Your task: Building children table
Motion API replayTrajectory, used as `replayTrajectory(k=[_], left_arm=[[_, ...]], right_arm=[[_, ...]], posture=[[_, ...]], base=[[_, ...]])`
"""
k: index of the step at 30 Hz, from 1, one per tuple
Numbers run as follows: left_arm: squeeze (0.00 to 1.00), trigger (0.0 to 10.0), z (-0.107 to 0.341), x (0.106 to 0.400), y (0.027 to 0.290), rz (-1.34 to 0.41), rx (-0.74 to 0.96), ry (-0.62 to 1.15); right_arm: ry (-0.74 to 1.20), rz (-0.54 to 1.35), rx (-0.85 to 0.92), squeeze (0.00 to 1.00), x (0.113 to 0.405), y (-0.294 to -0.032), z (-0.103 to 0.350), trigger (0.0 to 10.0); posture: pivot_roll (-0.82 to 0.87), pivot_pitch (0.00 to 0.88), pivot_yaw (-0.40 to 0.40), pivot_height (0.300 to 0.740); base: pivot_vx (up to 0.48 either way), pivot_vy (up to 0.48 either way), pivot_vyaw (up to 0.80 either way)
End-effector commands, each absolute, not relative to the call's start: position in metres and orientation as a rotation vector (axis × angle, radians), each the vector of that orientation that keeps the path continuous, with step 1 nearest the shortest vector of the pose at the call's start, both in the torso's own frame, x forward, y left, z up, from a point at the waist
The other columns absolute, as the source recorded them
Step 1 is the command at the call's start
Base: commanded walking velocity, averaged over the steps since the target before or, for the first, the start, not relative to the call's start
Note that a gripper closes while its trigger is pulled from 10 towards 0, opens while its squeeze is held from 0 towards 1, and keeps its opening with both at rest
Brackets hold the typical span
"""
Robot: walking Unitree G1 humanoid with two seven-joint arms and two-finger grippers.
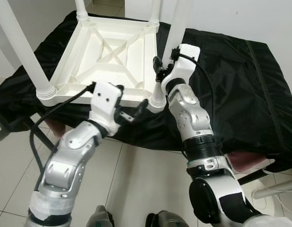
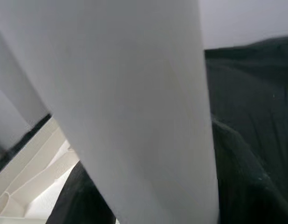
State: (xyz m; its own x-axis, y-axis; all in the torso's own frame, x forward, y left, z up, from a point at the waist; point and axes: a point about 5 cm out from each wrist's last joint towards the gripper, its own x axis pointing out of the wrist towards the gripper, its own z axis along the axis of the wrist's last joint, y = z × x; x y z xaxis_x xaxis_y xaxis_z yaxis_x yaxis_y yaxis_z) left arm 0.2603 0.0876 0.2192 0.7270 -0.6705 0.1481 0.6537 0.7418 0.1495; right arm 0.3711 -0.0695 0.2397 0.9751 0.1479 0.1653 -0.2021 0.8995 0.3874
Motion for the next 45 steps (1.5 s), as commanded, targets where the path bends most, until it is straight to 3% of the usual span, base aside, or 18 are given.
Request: replayTrajectory(k=[1, 5, 7, 10, 13, 14, 18, 26, 31, 36, 37, 45], left_arm=[[0.00, 10.0, 0.221, 0.253, 0.076, -0.791, 0.087, -0.200], [0.00, 10.0, 0.219, 0.242, 0.058, -0.887, 0.094, -0.199], [0.00, 10.0, 0.219, 0.242, 0.058, -0.887, 0.094, -0.199], [0.00, 10.0, 0.213, 0.234, 0.040, -0.979, 0.133, -0.189], [0.00, 10.0, 0.211, 0.233, 0.036, -0.994, 0.151, -0.187], [0.00, 10.0, 0.211, 0.234, 0.033, -0.990, 0.173, -0.190], [0.00, 10.0, 0.211, 0.240, 0.030, -0.967, 0.199, -0.197], [0.00, 10.0, 0.209, 0.251, 0.032, -0.925, 0.241, -0.194], [0.00, 10.0, 0.192, 0.287, 0.034, -0.806, 0.309, -0.132], [0.00, 10.0, 0.186, 0.293, 0.037, -0.795, 0.325, -0.113], [0.00, 10.0, 0.179, 0.300, 0.042, -0.789, 0.367, -0.107], [0.00, 10.0, 0.164, 0.310, 0.058, -0.830, 0.460, -0.093]], right_arm=[[-0.056, 0.195, 0.813, 0.00, 0.370, -0.071, 0.227, 10.0], [-0.053, 0.196, 1.002, 0.00, 0.369, -0.083, 0.218, 10.0], [-0.053, 0.196, 1.002, 0.00, 0.369, -0.083, 0.218, 10.0], [-0.027, 0.224, 1.275, 0.00, 0.363, -0.093, 0.193, 10.0], [-0.006, 0.215, 1.338, 0.00, 0.362, -0.097, 0.181, 10.0], [0.023, 0.193, 1.472, 0.00, 0.361, -0.103, 0.165, 10.0], [0.081, 0.144, 1.594, 0.00, 0.361, -0.114, 0.133, 10.0], [0.121, 0.146, 1.580, 0.00, 0.360, -0.115, 0.114, 10.0], [0.098, 0.179, 1.505, 0.00, 0.358, -0.115, 0.107, 10.0], [0.085, 0.184, 1.515, 0.03, 0.358, -0.116, 0.108, 10.0], [0.064, 0.189, 1.533, 1.00, 0.357, -0.119, 0.107, 10.0], [0.012, 0.184, 1.561, 1.00, 0.345, -0.132, 0.099, 10.0]], posture=[[0.00, 0.060, -0.065, 0.740], [0.00, 0.066, -0.062, 0.740], [0.00, 0.066, -0.062, 0.740], [0.00, 0.072, -0.057, 0.740], [0.00, 0.075, -0.060, 0.740], [0.00, 0.076, -0.060, 0.740], [0.00, 0.078, -0.063, 0.740], [0.01, 0.081, -0.061, 0.740], [0.01, 0.085, -0.049, 0.740], [-0.01, 0.089, -0.041, 0.740], [-0.02, 0.098, -0.026, 0.740], [-0.05, 0.119, 0.005, 0.740]], base=[[0.000, 0.000, 0.00], [0.000, 0.000, 0.00], [0.000, 0.000, 0.00], [0.000, 0.000, 0.00], [0.000, 0.000, 0.00], [0.000, 0.000, 0.00], [0.000, 0.000, 0.00], [0.000, 0.000, 0.00], [0.000, 0.000, 0.00], [0.000, 0.000, 0.00], [0.000, 0.000, 0.00], [0.000, 0.000, 0.00]])
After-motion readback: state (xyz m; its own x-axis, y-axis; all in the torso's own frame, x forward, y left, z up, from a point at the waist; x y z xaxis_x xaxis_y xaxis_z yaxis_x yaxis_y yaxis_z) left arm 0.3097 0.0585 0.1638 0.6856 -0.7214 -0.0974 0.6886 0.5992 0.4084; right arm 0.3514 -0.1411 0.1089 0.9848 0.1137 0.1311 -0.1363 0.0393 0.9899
